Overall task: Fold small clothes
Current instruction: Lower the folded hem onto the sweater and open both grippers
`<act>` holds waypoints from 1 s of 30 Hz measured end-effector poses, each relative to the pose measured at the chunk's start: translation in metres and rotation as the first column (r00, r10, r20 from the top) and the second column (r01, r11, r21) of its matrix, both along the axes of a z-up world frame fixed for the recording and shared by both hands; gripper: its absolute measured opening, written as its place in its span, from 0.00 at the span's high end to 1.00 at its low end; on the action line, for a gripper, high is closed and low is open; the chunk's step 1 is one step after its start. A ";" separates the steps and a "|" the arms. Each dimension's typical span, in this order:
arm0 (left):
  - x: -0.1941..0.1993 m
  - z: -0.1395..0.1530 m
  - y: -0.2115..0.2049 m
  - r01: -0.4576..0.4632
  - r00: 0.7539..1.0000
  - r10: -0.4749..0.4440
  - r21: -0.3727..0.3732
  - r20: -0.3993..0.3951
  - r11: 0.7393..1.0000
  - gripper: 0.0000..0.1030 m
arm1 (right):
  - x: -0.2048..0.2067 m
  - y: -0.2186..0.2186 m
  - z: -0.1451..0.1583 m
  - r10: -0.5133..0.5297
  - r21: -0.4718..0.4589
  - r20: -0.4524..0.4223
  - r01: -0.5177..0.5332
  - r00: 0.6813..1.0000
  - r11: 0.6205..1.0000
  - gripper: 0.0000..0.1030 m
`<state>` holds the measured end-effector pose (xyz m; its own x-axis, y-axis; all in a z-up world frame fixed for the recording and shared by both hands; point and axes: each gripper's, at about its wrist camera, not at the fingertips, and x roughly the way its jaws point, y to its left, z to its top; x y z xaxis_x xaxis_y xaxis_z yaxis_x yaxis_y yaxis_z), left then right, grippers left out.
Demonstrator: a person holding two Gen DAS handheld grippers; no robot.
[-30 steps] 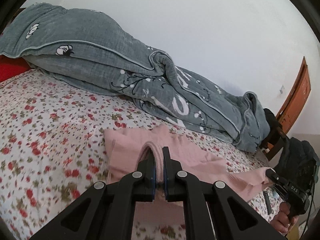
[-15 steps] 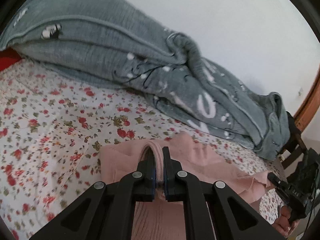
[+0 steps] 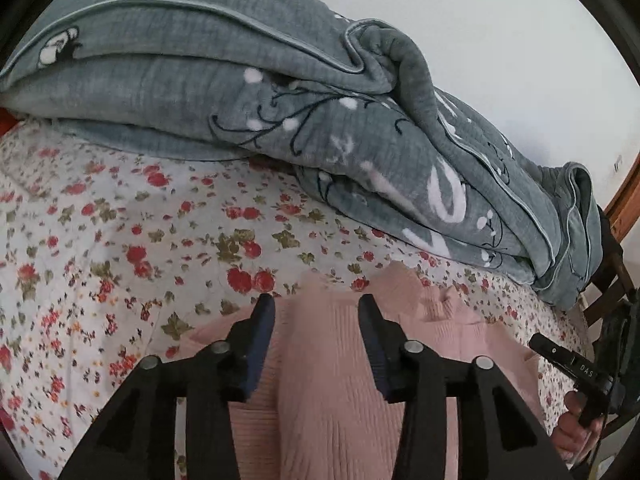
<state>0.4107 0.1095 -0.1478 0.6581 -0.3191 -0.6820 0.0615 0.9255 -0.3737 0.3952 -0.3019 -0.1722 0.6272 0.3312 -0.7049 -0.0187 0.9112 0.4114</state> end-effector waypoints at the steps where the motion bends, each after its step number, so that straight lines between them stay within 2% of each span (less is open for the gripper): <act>1: 0.002 -0.001 -0.001 0.010 1.000 -0.010 -0.002 -0.005 1.000 0.56 | 0.002 0.002 -0.002 0.011 -0.012 0.000 -0.011 1.000 1.000 0.65; 3: 0.005 -0.005 -0.004 0.025 0.999 -0.024 0.013 -0.023 1.000 0.55 | 0.004 0.009 -0.008 0.022 -0.052 -0.012 -0.023 1.000 0.998 0.65; 8: 0.012 -0.030 -0.014 0.036 0.997 -0.029 0.109 -0.065 0.993 0.56 | 0.013 0.019 -0.035 0.031 -0.119 -0.091 -0.042 0.995 0.992 0.66; 9: 0.012 -0.033 -0.014 0.032 0.998 -0.025 0.113 -0.063 0.993 0.63 | 0.012 0.020 -0.036 0.028 -0.132 -0.081 -0.038 0.996 0.991 0.68; 10: 0.012 -0.038 -0.013 0.025 0.998 -0.018 0.108 -0.063 0.994 0.80 | 0.011 0.021 -0.035 0.027 -0.144 -0.068 -0.037 0.997 0.989 0.75; 11: 0.013 -0.043 -0.010 0.023 0.997 -0.016 0.088 -0.071 0.996 0.87 | 0.009 0.022 -0.034 0.034 -0.150 -0.057 -0.042 0.998 0.988 0.93; 13: 0.011 -0.045 -0.005 0.018 0.998 -0.016 0.045 -0.060 0.999 0.89 | 0.005 0.021 -0.032 0.044 -0.144 -0.027 -0.048 0.999 0.988 0.94; 15: 0.007 -0.042 0.003 0.013 0.999 -0.013 -0.003 -0.033 1.000 0.89 | -0.006 0.015 -0.022 0.043 -0.121 0.047 -0.037 0.998 0.992 0.95; 16: 0.006 -0.042 0.006 0.011 0.999 -0.011 -0.004 -0.031 1.000 0.90 | -0.009 0.013 -0.018 0.031 -0.128 0.069 -0.022 0.997 0.992 0.95; 17: 0.007 -0.044 0.005 0.007 0.999 -0.007 0.006 -0.042 1.000 0.90 | -0.009 0.013 -0.019 0.019 -0.151 0.061 -0.010 0.998 0.989 0.95; 20: 0.011 -0.054 0.005 -0.006 0.997 0.008 0.018 -0.078 1.000 0.89 | 0.003 0.011 -0.043 -0.009 -0.162 -0.051 0.001 0.999 0.987 0.95; 25: 0.008 -0.050 0.005 -0.007 0.998 0.009 0.030 -0.059 1.000 0.84 | 0.000 0.010 -0.037 -0.008 -0.157 -0.039 0.002 0.999 0.988 0.93; 27: 0.003 -0.039 0.006 -0.005 1.000 0.006 0.045 -0.026 0.999 0.83 | -0.001 0.010 -0.028 0.000 -0.161 -0.017 -0.003 1.000 0.987 0.92; 30: 0.003 -0.020 0.003 0.021 1.000 -0.022 0.078 0.009 0.997 0.76 | -0.006 0.016 -0.004 0.027 -0.246 0.058 -0.012 0.998 0.969 0.89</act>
